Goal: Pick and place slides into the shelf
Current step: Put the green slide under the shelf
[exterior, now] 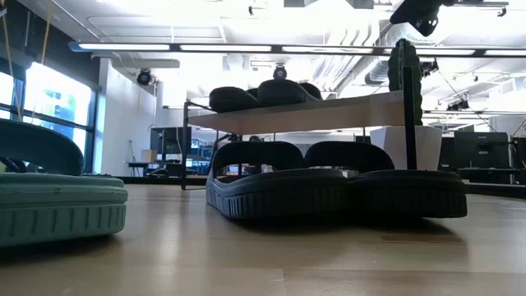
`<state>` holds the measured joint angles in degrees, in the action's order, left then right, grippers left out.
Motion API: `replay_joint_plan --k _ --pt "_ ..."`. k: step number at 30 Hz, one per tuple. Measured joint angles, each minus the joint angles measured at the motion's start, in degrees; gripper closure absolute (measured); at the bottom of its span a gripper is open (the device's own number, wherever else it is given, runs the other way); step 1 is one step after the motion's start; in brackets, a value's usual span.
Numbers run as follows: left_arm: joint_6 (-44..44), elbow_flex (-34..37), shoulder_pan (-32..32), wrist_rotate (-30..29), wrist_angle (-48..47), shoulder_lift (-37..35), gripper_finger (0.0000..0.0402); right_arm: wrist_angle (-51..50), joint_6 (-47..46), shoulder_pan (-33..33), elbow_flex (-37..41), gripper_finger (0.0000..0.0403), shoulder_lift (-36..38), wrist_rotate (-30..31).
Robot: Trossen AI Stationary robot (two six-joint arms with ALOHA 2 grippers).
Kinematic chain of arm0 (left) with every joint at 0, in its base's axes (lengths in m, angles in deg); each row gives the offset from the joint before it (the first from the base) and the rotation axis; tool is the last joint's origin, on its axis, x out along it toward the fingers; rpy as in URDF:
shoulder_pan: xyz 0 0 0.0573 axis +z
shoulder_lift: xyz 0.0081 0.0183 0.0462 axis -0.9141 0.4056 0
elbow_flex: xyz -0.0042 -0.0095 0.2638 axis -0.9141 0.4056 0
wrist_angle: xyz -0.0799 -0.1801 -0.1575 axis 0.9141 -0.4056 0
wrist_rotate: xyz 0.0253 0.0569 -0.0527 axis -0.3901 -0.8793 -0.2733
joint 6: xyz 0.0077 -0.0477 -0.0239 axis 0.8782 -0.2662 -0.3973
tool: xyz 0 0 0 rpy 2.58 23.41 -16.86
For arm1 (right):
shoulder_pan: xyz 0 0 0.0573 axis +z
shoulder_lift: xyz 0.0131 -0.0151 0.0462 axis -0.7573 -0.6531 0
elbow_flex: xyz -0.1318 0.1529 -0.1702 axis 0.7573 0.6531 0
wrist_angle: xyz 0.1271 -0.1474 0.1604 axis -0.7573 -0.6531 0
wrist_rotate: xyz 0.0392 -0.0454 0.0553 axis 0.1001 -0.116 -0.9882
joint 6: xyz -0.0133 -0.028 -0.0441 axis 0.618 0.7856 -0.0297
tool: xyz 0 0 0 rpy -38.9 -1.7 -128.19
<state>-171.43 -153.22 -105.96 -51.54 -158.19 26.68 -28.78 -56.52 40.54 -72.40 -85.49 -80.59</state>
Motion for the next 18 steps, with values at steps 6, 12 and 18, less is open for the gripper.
replay_joint_plan --k 6,12,18 --pt "0.8 -13.6 -1.6 -5.2 -9.1 0.0 0.0395 0.0 0.0 0.0 0.0 0.0403 0.0 0.0" --pt "5.7 -30.8 -4.1 -22.2 -12.8 -0.6 0.0398 0.0 0.0 0.0 0.0 0.0403 0.0 0.0" --pt "23.4 -44.1 -3.3 -47.8 -12.7 -0.9 0.0399 0.0 0.0 0.0 0.0 0.0403 0.0 0.0"
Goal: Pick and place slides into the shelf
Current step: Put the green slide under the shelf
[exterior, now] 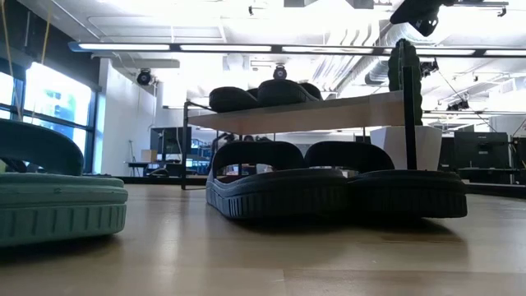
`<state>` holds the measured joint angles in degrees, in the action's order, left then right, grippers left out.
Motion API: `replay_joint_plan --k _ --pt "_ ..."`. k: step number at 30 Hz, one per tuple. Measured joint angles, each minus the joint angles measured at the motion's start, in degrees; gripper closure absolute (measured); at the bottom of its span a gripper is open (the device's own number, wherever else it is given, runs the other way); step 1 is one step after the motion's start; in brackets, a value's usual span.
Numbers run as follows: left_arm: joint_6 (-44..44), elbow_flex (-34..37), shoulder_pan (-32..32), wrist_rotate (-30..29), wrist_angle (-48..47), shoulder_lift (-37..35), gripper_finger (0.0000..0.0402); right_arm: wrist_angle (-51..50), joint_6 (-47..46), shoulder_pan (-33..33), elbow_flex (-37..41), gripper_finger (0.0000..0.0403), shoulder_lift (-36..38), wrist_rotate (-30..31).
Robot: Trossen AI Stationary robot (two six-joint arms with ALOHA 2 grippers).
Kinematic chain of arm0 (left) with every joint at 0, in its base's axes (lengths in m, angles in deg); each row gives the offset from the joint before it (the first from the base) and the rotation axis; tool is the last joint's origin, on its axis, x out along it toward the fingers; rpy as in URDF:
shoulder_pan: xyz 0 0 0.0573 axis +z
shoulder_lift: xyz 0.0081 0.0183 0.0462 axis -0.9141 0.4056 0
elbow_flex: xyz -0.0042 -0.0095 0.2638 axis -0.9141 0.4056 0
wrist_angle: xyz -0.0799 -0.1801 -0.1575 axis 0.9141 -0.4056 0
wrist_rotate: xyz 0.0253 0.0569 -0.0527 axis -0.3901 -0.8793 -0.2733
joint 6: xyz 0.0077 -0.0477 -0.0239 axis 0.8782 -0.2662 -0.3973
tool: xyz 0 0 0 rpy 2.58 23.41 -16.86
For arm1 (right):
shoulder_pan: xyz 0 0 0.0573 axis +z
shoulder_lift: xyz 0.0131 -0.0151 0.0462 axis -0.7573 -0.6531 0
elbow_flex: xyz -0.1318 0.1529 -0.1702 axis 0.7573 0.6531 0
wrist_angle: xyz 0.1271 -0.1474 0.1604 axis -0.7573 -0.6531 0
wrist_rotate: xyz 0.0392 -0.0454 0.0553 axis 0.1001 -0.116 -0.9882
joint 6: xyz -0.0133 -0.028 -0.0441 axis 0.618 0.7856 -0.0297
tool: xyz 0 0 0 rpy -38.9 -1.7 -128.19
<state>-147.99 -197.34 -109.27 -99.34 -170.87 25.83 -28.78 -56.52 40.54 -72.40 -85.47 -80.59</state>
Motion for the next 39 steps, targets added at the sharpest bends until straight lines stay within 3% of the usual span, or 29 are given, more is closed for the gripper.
replay_joint_plan --k 3,9,14,18,22,27,33,39 --pt "11.9 -3.9 2.3 -6.4 -0.1 -0.1 0.04 0.0 0.0 0.0 0.0 0.0403 0.0 0.0" --pt "32.9 -3.6 10.0 -5.6 -0.2 -3.0 0.04 0.0 0.0 0.0 0.0 0.0403 0.0 0.0" --pt "42.9 1.7 14.2 -4.2 -0.1 -8.9 0.0401 0.0 0.0 0.0 0.0 0.0403 0.0 0.0" --pt "42.5 12.5 14.3 -4.4 -0.1 -19.1 0.0401 0.0 0.0 0.0 0.0 0.0403 0.0 0.0" --pt "36.8 29.6 14.3 -4.6 -0.1 -30.5 0.0401 0.0 0.0 0.0 0.0 0.0403 0.0 0.0" --pt "37.1 49.5 16.2 -5.4 2.3 -40.3 0.0401 0.0 0.0 0.0 0.0 0.0403 0.0 0.0" --pt "47.6 67.2 21.5 -0.8 13.7 -46.2 0.0401 0.0 0.0 0.0 0.0 0.0403 0.0 0.0" --pt "61.6 77.8 30.4 2.7 23.8 -47.0 0.0401 0.0 0.0 0.0 0.0 0.0403 0.0 0.0"
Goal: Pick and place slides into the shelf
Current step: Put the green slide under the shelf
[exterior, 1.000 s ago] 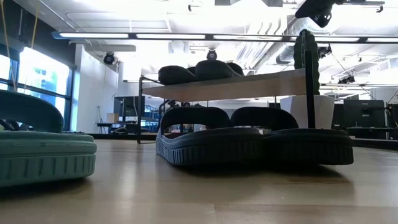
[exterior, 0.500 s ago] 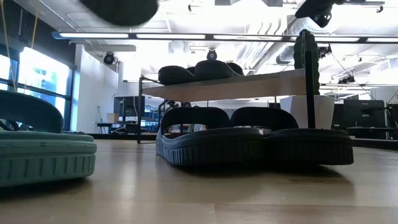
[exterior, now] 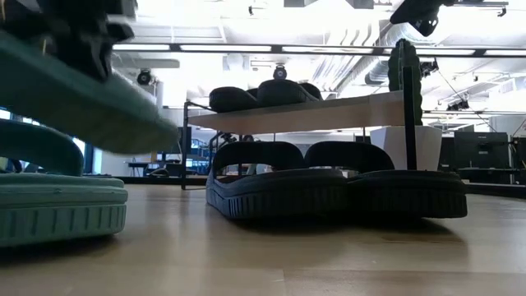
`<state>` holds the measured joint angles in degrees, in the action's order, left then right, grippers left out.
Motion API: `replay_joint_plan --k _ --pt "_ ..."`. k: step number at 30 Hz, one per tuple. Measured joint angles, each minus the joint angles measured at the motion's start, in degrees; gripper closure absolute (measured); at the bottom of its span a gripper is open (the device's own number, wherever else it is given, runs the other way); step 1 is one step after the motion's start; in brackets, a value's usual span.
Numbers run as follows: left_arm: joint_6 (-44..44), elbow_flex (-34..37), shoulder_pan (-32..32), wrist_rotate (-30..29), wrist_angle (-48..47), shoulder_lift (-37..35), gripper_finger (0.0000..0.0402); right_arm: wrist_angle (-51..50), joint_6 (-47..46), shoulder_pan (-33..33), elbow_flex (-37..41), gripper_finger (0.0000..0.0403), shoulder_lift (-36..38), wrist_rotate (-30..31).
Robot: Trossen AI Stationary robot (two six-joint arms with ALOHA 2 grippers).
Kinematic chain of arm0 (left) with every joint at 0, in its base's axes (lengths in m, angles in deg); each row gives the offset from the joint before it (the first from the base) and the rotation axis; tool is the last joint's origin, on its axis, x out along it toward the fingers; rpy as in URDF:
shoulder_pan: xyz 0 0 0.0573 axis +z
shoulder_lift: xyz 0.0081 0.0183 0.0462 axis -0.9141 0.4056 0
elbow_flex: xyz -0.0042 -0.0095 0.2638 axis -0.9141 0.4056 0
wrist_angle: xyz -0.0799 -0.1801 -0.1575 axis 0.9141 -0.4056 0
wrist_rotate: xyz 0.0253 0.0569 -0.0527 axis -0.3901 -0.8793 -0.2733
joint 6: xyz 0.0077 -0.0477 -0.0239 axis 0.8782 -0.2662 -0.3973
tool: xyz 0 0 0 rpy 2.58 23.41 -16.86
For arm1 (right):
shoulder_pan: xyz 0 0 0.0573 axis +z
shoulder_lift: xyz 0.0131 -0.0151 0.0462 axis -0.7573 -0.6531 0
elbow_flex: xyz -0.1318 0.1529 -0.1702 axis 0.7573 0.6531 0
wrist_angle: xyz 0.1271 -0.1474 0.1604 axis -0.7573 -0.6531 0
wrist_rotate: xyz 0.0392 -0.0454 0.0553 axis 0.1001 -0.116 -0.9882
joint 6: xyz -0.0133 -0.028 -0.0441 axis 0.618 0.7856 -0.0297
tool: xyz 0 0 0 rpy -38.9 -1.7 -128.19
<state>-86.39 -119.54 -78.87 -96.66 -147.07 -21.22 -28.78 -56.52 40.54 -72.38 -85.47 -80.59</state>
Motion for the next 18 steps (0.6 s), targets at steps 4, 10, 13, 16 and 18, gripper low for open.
replay_joint_plan --k 4,10,13,16,18 --pt "9.2 3.1 6.9 0.2 8.2 0.1 0.0401 0.0 0.0 0.0 0.0 0.0403 0.0 0.0" --pt "23.3 3.6 16.1 4.8 18.5 1.4 0.0401 0.0 0.0 0.0 0.0 0.0403 0.0 0.0" --pt "26.9 3.6 19.7 6.5 18.6 3.5 0.0401 0.0 0.0 0.0 0.0 0.0403 0.0 0.0" --pt "30.0 3.7 22.0 6.1 21.0 6.6 0.0401 0.0 0.0 0.0 0.0 0.0403 0.0 0.0" --pt "31.4 3.7 22.8 5.3 24.9 8.5 0.0401 -0.2 0.0 0.0 0.0 0.0403 0.0 0.0"
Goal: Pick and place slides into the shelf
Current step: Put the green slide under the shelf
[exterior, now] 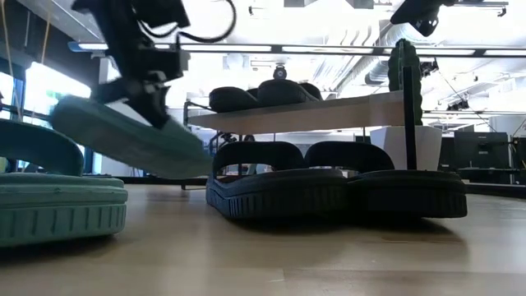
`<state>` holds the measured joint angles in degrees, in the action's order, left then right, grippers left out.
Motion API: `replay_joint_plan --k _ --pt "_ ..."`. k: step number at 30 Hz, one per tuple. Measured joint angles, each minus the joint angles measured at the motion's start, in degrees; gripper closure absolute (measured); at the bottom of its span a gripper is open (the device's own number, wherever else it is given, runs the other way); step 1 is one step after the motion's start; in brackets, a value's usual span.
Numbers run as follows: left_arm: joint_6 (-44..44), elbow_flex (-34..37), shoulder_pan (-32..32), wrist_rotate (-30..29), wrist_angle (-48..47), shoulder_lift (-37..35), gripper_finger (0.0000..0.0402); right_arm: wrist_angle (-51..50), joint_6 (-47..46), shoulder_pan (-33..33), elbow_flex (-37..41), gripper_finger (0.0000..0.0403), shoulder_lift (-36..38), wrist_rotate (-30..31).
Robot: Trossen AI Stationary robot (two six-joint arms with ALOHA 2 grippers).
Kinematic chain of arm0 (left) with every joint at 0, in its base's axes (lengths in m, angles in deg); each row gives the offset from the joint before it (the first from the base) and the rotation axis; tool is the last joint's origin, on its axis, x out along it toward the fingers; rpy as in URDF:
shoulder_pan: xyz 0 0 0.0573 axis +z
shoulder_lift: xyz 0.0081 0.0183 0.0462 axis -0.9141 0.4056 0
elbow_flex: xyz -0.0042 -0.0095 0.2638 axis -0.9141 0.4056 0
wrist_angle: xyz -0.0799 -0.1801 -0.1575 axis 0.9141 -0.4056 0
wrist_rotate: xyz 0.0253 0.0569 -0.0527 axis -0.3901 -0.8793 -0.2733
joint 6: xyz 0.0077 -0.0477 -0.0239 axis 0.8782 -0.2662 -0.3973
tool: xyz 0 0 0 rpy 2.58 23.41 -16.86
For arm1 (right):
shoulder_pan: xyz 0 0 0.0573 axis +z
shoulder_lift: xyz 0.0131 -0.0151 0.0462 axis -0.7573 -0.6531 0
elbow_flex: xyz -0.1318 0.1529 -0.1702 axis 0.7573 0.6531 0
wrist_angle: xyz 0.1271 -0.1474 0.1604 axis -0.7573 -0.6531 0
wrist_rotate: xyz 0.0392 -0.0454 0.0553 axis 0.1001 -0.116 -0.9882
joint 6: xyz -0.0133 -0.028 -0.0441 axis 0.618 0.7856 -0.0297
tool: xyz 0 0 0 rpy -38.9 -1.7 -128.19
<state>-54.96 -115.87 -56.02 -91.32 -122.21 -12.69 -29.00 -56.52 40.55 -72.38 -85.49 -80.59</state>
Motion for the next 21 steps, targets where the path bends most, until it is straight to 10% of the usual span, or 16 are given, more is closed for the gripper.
replay_joint_plan --k 21 --pt "1.6 0.0 -3.1 -17.5 9.1 6.6 0.0401 -0.2 0.0 0.0 0.0 0.0403 0.0 0.0"
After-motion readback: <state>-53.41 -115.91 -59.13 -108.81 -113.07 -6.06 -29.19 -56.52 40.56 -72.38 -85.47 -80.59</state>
